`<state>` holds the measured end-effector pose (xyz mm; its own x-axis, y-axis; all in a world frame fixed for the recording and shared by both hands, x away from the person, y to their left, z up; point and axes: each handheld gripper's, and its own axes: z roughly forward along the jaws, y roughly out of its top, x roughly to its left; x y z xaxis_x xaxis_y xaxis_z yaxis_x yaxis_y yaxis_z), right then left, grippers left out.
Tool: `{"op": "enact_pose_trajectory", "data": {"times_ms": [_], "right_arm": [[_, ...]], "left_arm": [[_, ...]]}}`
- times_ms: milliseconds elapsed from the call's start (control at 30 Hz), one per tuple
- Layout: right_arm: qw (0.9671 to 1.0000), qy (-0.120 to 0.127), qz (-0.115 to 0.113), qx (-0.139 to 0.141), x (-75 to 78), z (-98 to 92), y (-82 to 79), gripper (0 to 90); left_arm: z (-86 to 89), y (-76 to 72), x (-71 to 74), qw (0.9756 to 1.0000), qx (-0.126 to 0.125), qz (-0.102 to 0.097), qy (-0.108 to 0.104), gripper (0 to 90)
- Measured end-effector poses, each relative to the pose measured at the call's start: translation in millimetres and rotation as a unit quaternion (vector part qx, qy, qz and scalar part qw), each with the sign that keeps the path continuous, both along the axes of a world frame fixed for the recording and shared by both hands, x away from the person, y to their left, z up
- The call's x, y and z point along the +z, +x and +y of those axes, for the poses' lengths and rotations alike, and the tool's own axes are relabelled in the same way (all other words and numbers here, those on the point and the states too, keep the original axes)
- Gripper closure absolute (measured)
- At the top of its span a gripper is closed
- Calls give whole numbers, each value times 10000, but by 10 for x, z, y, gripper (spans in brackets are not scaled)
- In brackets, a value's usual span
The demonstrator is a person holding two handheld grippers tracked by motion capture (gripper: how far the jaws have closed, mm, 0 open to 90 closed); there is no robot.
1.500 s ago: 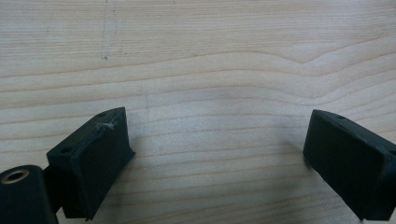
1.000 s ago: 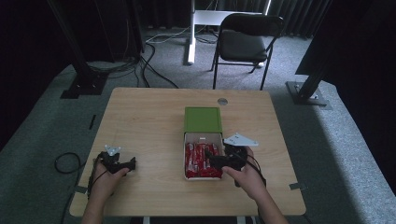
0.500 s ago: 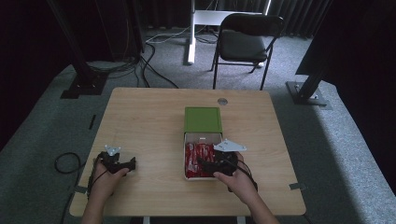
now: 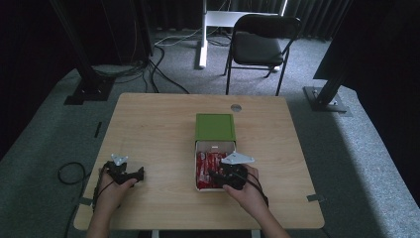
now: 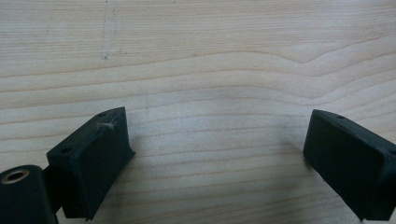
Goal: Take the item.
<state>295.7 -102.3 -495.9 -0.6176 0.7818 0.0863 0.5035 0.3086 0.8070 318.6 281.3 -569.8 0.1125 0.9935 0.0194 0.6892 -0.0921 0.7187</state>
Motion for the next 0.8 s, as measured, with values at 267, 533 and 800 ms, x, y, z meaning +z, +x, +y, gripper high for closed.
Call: {"op": "enact_pose_trajectory", "data": {"times_ms": [267,533,800], "right_arm": [[9991,-355,-174,-171,-64,69,-34,489],[9996,-217,16,-169,-153,128,-53,532],[9988,70,271,-401,-133,83,-44,734]], "left_arm": [[-1,0,0,10000,4,1,-3,80],[-1,0,0,10000,4,2,-4,80],[-1,0,0,10000,4,2,-3,80]]}}
